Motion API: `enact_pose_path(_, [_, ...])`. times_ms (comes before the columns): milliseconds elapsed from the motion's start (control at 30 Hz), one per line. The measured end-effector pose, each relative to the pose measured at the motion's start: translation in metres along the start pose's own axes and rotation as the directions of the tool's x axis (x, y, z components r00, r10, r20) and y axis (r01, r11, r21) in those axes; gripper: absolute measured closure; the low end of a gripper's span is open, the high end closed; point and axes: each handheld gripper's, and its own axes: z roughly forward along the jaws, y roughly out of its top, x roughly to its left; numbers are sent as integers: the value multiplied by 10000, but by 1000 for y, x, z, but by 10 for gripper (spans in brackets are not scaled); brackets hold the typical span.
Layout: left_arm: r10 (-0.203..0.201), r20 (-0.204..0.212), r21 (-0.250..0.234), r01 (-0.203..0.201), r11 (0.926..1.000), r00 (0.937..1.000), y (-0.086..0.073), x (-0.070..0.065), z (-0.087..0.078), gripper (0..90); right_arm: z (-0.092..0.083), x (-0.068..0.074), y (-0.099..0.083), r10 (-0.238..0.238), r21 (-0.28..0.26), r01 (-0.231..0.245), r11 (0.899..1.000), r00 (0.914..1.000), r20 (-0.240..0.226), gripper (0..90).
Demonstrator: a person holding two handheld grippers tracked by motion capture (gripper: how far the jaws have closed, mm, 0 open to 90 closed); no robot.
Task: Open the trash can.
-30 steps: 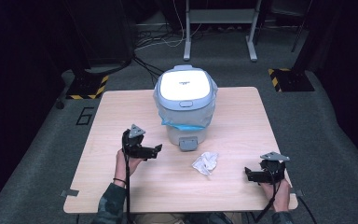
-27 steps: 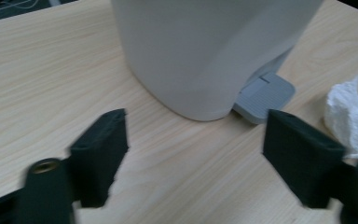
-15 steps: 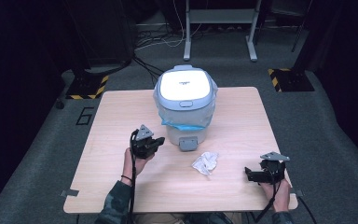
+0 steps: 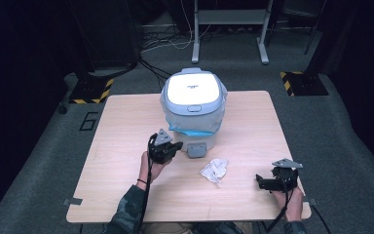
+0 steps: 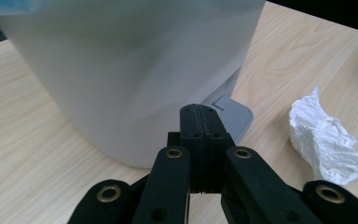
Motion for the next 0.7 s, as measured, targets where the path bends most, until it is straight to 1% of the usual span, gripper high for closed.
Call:
enact_pose_path(133, [60, 125, -54, -59, 10000, 9999, 0, -3, 7, 898, 0, 0, 0, 0, 1, 0, 10000, 10000, 1, 9])
enact_pose_path(167, [161, 133, -38, -160, 9999, 9998, 0, -3, 8, 898, 0, 0, 0, 1, -1, -1, 10000, 10000, 3, 9])
enact_pose_path(233, [132, 255, -65, -130, 9999, 9996, -1, -5, 11, 898, 0, -1, 0, -84, 41, 84, 10000, 10000, -38, 9])
enact_pose_path(333, [314, 361, -17, -314, 9995, 9989, -1, -8, 17, 898, 0, -1, 0, -94, 43, 94, 9999, 9999, -59, 11])
enact_pose_path(400, [360, 444, 32, -362, 9993, 9984, -2, -10, 21, 898, -1, -1, 0, -94, 42, 94, 9999, 9999, -60, 11])
enact_pose_path(433, [428, 407, 94, -433, 9990, 9983, -2, -10, 22, 898, 0, -1, 0, -98, 43, 98, 9999, 9999, -59, 10])
enact_pose_path(500, [448, 501, 84, -452, 9989, 9977, -2, -11, 26, 898, 0, -1, 0, -93, 42, 93, 9999, 9999, -60, 11])
enact_pose_path(600, [514, 499, 88, -519, 9986, 9974, -4, -15, 31, 898, 0, -1, 0, -96, 42, 96, 9999, 9999, -59, 11])
enact_pose_path(667, [653, 523, 179, -663, 9976, 9965, -6, -18, 35, 898, 0, -1, 0, -95, 41, 96, 9999, 9999, -61, 11])
enact_pose_path(700, [757, 462, 223, -767, 9968, 9961, -8, -20, 38, 898, 0, -1, 0, -93, 41, 94, 9999, 9999, -60, 11])
